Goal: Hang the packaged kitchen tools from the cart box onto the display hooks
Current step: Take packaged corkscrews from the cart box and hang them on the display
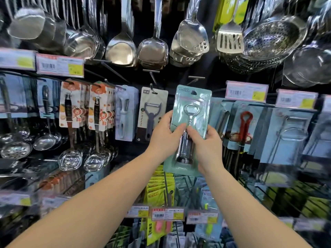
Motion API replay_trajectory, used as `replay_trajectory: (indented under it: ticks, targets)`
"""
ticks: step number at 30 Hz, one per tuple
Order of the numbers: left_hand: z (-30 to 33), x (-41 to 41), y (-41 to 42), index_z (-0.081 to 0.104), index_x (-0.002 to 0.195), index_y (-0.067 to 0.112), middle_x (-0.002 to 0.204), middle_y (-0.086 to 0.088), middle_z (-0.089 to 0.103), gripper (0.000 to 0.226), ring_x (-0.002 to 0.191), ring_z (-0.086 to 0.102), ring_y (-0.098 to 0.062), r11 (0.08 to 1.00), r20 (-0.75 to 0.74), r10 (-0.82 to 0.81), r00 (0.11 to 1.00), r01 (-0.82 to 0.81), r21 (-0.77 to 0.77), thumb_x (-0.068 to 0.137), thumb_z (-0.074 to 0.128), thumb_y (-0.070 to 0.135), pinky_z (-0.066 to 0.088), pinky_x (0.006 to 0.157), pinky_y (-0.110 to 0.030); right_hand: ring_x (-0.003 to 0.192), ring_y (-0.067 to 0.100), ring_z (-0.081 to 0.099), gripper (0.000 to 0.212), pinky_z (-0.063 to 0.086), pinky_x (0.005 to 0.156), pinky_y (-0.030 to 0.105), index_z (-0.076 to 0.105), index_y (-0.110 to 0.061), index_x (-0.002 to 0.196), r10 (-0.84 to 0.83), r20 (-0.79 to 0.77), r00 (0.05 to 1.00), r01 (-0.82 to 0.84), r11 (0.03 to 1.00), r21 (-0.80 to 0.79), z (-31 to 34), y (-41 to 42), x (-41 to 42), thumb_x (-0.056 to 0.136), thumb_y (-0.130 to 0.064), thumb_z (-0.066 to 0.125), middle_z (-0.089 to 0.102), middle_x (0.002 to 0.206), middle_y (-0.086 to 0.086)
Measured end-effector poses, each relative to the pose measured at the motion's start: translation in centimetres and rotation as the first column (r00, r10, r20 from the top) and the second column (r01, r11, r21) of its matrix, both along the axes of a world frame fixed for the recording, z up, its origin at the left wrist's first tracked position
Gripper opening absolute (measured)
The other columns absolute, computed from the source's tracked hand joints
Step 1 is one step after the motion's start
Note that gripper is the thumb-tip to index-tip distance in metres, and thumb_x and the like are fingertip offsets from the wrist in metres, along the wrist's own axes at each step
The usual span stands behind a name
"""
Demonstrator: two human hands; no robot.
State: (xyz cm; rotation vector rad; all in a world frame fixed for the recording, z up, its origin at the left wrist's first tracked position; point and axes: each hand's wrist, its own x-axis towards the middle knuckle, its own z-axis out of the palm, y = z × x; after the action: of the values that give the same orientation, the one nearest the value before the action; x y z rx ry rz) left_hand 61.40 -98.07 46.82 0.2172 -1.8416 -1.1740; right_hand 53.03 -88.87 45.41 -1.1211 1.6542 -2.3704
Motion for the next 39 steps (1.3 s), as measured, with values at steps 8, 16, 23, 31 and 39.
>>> replay_trajectory:
  ticks: [8,16,23,31,39]
  targets:
    - [-5.3,-1.3,-1.4,0.014,0.152,0.045,0.14,0.001,0.048,0.09,0.126,0.052,-0.016,0.99,0.217,0.111,0.97,-0.127,0.058,0.083,0.073,0.044,0.044,0.108,-0.042,0.129,0.021,0.05,0.056,0.042,0.099,0.032,0.046,-0.015,0.14,-0.089,0.05,0.995,0.074,0.968,0.241,1.2,-2.7,-2.2,0.09,-0.031,0.067,0.051,0.142,0.003]
    - [-5.9,-5.1,-3.1,0.015,0.157,0.041,0.14,-0.009,0.038,0.086,0.122,0.05,-0.023,0.984,0.306,0.11,0.946,-0.147,0.102,0.091,0.069,0.025,0.044,0.104,-0.038,0.148,0.018,0.016,0.085,0.021,0.115,0.03,0.001,-0.02,0.157,-0.26,-0.252,0.932,0.354,0.801,0.482,-0.6,-3.2,-1.6,0.096,-0.036,0.057,0.013,0.163,0.002]
    - [-6.0,-9.1,-3.8,0.015,0.159,0.026,0.157,-0.014,0.028,0.082,0.141,0.034,-0.033,0.944,0.422,0.25,0.872,-0.316,0.095,0.093,0.062,0.039,0.032,0.114,-0.04,0.136,0.008,0.038,0.056,0.029,0.11,0.022,0.037,-0.023,0.147,-0.254,-0.338,0.906,0.399,0.777,0.486,-4.1,1.0,-1.3,0.095,-0.029,0.059,0.042,0.148,-0.007]
    - [-8.4,-8.8,2.5,0.041,0.147,0.023,0.147,-0.013,0.038,0.055,0.135,0.035,-0.032,0.922,0.4,0.381,0.834,-0.375,-0.097,0.096,0.059,0.033,0.029,0.11,-0.04,0.109,0.009,0.054,0.033,0.044,0.093,0.025,0.055,-0.019,0.129,-0.289,-0.195,0.937,0.348,0.774,0.528,-5.2,7.8,-3.2,0.097,-0.026,0.058,0.058,0.117,-0.009]
    - [-9.3,-13.1,19.3,0.051,0.137,0.022,0.139,-0.012,0.047,0.042,0.124,0.047,-0.033,0.944,0.421,0.329,0.845,-0.279,-0.177,0.098,0.056,0.036,0.041,0.094,-0.039,0.123,0.018,0.054,0.045,0.044,0.099,0.03,0.052,-0.016,0.136,-0.326,-0.19,0.926,0.367,0.657,0.659,-7.5,25.5,-9.8,0.094,-0.028,0.062,0.056,0.136,0.002]
